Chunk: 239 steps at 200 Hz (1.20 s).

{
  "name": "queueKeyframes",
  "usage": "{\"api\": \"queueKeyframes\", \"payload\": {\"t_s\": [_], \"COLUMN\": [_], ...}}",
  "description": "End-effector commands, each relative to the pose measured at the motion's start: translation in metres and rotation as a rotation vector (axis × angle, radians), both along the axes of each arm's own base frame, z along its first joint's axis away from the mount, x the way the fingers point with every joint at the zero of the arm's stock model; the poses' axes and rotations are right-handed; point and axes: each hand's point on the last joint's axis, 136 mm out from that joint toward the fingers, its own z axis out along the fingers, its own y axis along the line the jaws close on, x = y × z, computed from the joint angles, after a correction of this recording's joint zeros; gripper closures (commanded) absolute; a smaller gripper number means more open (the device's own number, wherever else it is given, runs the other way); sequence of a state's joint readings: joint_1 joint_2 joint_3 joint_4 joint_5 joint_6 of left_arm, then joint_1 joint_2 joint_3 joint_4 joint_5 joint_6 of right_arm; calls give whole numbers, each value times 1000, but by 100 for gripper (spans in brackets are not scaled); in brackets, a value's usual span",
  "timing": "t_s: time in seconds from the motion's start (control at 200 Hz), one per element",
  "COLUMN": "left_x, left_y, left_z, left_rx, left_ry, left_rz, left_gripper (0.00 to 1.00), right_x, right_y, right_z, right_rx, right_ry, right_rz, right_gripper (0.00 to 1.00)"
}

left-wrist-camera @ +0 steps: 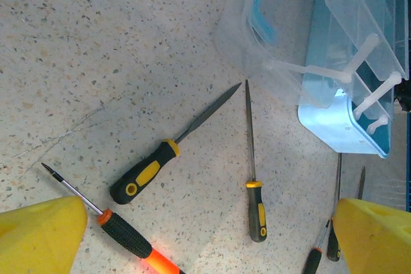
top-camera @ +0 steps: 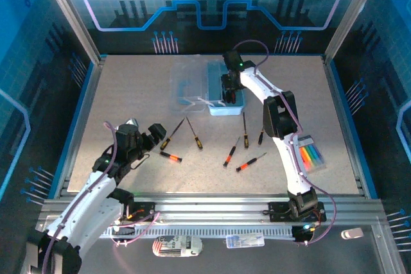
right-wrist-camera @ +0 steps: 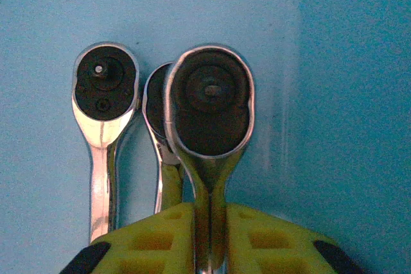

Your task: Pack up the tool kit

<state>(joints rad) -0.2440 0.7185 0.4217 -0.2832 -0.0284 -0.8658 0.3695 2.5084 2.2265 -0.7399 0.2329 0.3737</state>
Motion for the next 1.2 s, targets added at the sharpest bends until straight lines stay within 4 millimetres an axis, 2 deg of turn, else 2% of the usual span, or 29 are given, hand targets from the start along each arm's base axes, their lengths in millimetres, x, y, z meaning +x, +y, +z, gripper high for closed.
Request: {"api": "queueKeyframes", "payload": {"t_s": [0.0,0.16,0.345,0.365,0.39,0.43,0.6,0.69,0.75,0.886,0.951,1.031,1.131,1.191], "left_x": [2,3,6,7,7,9,16,21,24,29,31,35,36,35], "left_y": [1,1,0,0,-1,-2,-7,-15,-20,-36,-49,-67,-93,-101], "left_z": [11,14,19,20,21,22,23,22,21,16,15,14,10,1], "left_rx": [-1,7,21,22,23,24,23,9,6,20,54,101,155,207], "left_ry": [-18,-22,-31,-31,-29,-28,-15,-7,5,45,48,67,118,159], "left_rz": [1,-1,-18,-20,-22,-27,-47,-87,-113,-184,-235,-300,-402,-435], "left_gripper": [1,1,1,1,1,1,2,6,8,9,9,9,10,10], "right_x": [4,4,2,2,1,-1,-17,-33,-46,-73,-80,-87,-91,-93], "right_y": [-14,-11,-11,-10,-10,-10,-14,-24,-39,-87,-98,-98,-83,-73], "right_z": [14,35,77,75,93,103,134,140,137,111,97,75,55,47], "right_rx": [12,44,78,81,96,107,147,143,140,149,171,188,214,224], "right_ry": [-18,-53,-123,-121,-152,-170,-226,-246,-257,-228,-197,-155,-102,-87], "right_rz": [-39,-38,-40,-41,-42,-42,-34,-43,-72,-167,-180,-169,-114,-81], "right_gripper": [76,67,66,65,65,64,63,64,64,64,64,64,65,65]}}
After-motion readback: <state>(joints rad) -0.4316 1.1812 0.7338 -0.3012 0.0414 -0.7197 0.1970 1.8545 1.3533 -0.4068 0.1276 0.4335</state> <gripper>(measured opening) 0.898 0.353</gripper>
